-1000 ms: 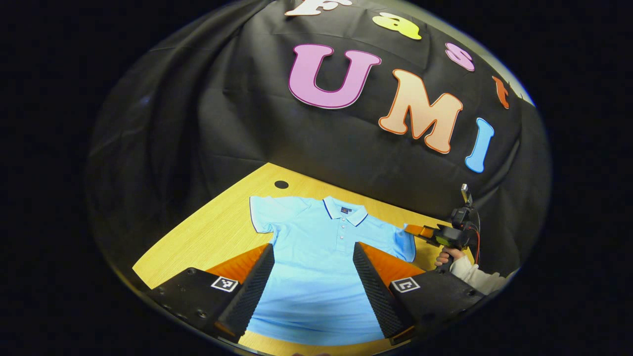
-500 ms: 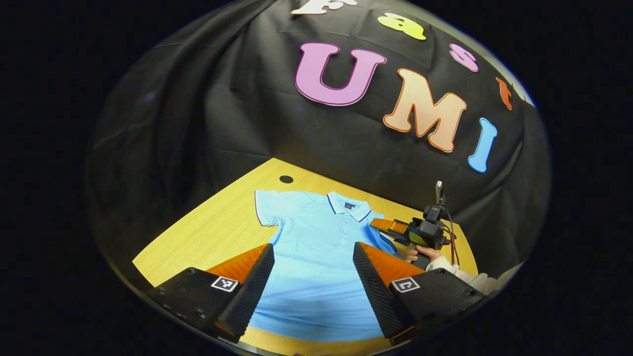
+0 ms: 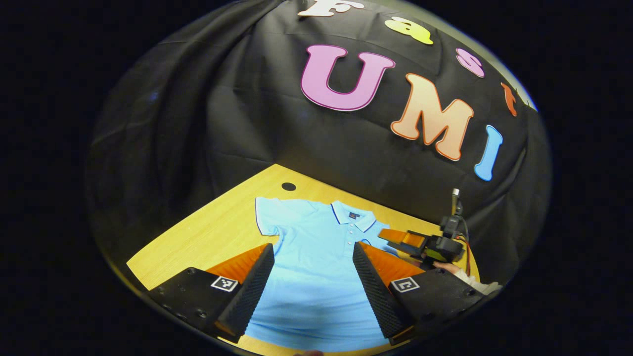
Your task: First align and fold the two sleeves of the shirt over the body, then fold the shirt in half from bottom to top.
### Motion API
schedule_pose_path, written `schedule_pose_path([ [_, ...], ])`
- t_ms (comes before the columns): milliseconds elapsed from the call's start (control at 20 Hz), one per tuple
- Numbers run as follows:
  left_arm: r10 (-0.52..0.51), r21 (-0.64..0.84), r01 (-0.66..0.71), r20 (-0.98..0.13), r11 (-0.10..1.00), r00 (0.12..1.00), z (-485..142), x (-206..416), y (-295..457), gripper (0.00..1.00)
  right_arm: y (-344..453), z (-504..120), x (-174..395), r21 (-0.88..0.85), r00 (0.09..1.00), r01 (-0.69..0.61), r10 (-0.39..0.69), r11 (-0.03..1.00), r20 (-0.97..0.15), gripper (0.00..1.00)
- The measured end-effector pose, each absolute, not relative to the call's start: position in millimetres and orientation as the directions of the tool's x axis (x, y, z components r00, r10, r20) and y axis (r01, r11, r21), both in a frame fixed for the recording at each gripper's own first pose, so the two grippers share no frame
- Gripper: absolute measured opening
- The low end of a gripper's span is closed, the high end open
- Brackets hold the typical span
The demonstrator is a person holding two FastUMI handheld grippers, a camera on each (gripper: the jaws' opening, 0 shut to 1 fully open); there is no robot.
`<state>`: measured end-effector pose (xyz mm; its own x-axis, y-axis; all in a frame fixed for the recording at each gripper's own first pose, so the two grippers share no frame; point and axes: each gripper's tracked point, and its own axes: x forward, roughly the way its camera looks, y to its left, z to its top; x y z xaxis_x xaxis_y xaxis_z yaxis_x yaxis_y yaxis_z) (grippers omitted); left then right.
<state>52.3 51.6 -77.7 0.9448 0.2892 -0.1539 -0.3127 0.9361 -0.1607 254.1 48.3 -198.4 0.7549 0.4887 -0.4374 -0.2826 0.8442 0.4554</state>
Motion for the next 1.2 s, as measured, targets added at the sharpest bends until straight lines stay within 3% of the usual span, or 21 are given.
schedule_pose_path([
  [250,0.295,-0.178,-0.326,-0.18,0.928,0.938,-85.7,91.9,111.4,0.96,30.9,-178.8,211.4,0.428,0.778,-0.251,0.444,0.868,-0.445,0.97],
  [700,0.208,0.067,-0.197,-0.259,0.978,0.943,-104.7,202.0,206.7,0.95,9.6,-139.1,158.9,0.459,0.89,-0.019,0.225,0.888,-0.397,0.97],
  [1200,0.184,0.135,-0.144,-0.361,0.98,0.914,-160.2,280.3,255.1,0.95,-2.9,-141.8,130.2,0.445,0.903,0.155,0.055,0.882,-0.425,0.97],
])
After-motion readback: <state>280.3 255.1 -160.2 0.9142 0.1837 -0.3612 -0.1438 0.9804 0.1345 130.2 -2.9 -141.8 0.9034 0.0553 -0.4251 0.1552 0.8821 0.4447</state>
